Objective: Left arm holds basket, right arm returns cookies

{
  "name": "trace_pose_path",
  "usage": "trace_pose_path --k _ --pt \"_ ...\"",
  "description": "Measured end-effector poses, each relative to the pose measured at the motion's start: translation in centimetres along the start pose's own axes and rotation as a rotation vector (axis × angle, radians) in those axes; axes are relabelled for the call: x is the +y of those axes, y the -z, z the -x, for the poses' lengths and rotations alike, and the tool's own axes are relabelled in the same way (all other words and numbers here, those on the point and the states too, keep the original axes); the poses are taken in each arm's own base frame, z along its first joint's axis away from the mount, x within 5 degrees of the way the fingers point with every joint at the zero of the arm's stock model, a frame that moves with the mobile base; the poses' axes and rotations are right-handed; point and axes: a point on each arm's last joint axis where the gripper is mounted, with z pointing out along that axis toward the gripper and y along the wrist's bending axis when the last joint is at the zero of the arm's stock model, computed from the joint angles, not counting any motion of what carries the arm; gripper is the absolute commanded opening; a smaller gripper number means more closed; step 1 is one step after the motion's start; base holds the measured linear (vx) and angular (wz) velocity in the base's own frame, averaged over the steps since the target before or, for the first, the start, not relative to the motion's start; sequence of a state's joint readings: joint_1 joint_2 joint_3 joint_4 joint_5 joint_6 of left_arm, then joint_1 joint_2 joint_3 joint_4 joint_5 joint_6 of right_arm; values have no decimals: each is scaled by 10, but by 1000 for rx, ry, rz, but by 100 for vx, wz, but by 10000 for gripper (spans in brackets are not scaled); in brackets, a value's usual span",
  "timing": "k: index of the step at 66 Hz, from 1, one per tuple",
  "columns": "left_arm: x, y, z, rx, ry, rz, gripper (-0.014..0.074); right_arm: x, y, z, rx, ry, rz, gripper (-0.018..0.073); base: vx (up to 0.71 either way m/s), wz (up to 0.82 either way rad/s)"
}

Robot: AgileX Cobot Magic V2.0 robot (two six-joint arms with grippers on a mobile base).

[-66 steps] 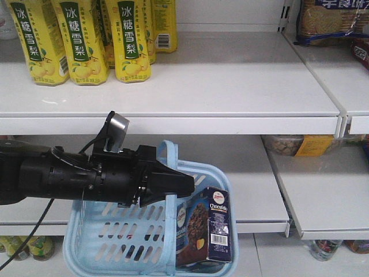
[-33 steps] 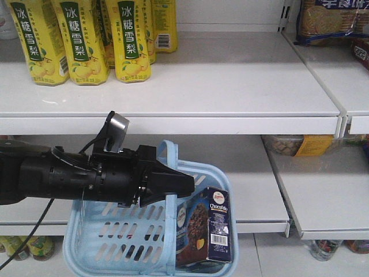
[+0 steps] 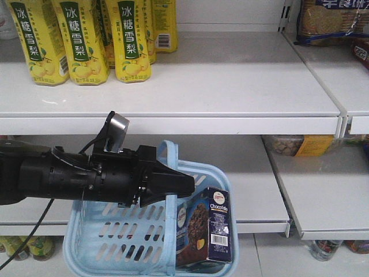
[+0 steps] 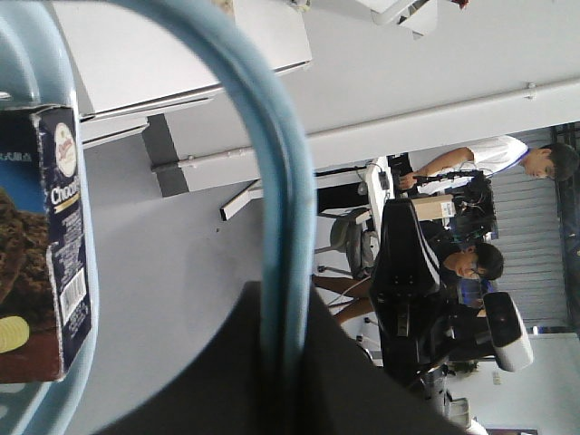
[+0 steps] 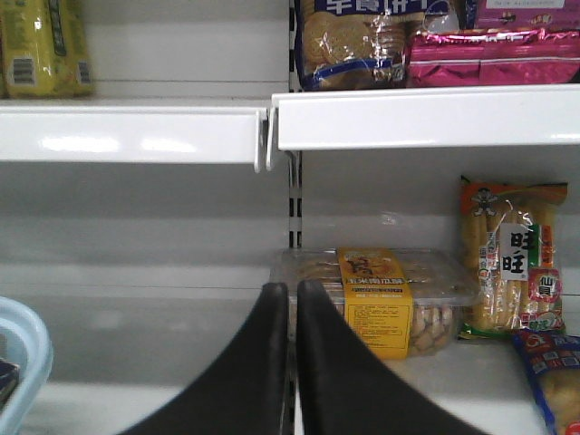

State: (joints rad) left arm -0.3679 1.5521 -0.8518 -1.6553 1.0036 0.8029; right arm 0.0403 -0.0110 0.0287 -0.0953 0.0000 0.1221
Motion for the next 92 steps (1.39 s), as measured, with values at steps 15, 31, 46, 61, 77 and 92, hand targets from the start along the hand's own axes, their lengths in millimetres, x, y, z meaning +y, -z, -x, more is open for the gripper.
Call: trace_pose_path --k 15,31,46,61,77,92 --pt "0 0 0 0 0 0 -3 1 0 34 0 -91 -1 -6 0 0" --pt "0 0 0 0 0 0 -3 2 -32 76 105 -129 -7 -6 0 0" --pt "0 0 0 0 0 0 -3 2 -54 69 224 -169 -19 -6 0 0" --pt "0 0 0 0 0 0 -3 2 -55 69 226 -164 -19 17 0 0" --pt "0 0 0 0 0 0 -3 2 -55 69 226 -162 -19 157 0 0" --pt "0 0 0 0 0 0 -3 2 -55 69 226 -163 -19 330 0 0"
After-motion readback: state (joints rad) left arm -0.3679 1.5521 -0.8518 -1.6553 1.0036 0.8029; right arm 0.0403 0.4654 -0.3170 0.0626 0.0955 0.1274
